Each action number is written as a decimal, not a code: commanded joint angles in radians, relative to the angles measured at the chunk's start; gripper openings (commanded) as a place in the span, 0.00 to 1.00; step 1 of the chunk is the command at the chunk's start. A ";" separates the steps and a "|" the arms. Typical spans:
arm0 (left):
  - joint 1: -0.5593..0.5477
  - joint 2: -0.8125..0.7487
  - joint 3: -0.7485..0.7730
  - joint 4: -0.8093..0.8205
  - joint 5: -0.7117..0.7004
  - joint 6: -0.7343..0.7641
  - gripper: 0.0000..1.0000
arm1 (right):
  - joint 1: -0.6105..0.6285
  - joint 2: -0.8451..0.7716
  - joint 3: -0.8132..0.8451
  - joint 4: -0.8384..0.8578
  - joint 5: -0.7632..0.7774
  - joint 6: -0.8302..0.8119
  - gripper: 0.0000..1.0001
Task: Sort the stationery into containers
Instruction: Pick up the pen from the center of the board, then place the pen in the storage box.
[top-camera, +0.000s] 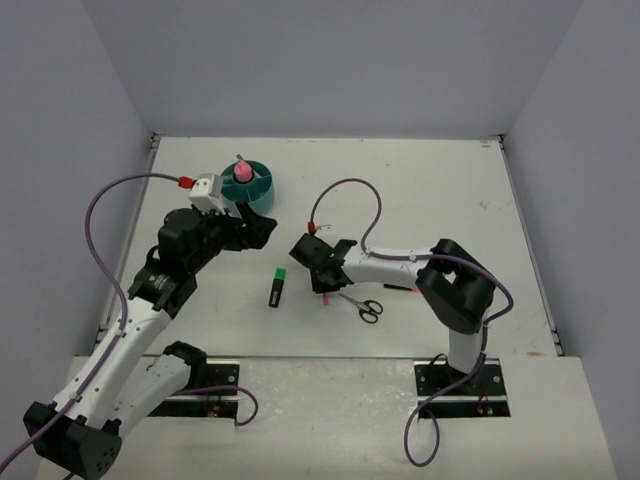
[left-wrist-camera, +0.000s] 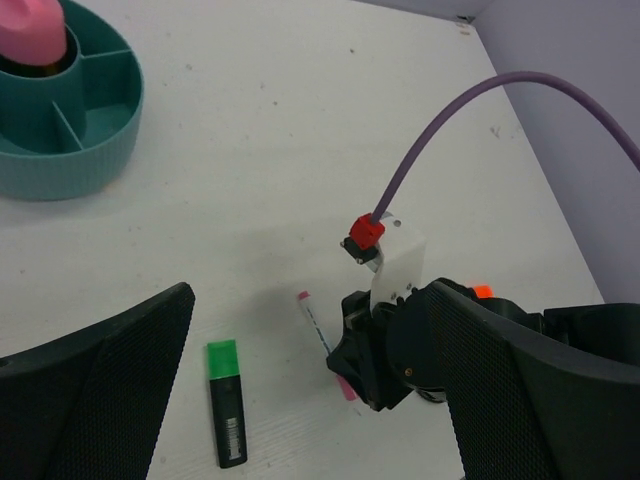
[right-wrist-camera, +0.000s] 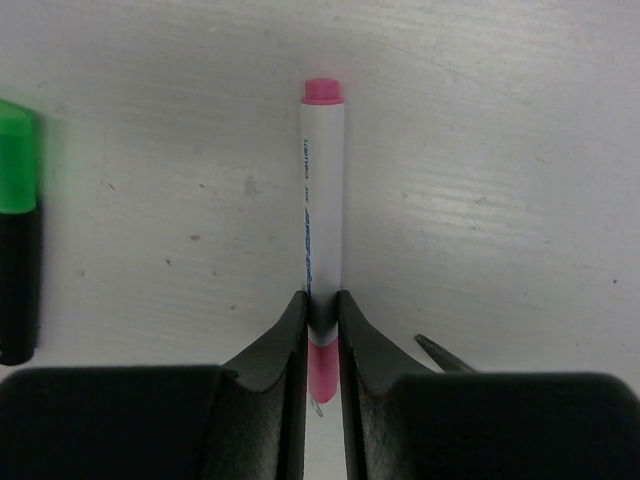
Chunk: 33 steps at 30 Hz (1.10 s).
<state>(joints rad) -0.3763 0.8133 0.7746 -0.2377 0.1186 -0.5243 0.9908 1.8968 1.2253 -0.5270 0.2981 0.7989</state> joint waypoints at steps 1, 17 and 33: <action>-0.002 0.042 -0.049 0.176 0.301 -0.048 1.00 | 0.009 -0.172 -0.068 -0.002 0.058 -0.038 0.00; -0.198 0.339 -0.127 0.800 0.630 -0.339 0.96 | 0.009 -0.952 -0.482 0.468 -0.160 -0.358 0.00; -0.256 0.451 -0.038 0.808 0.603 -0.359 0.38 | 0.009 -1.052 -0.520 0.459 -0.262 -0.429 0.00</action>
<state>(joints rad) -0.6300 1.2539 0.6570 0.5637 0.7307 -0.8967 0.9951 0.8553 0.7152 -0.0948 0.0735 0.4157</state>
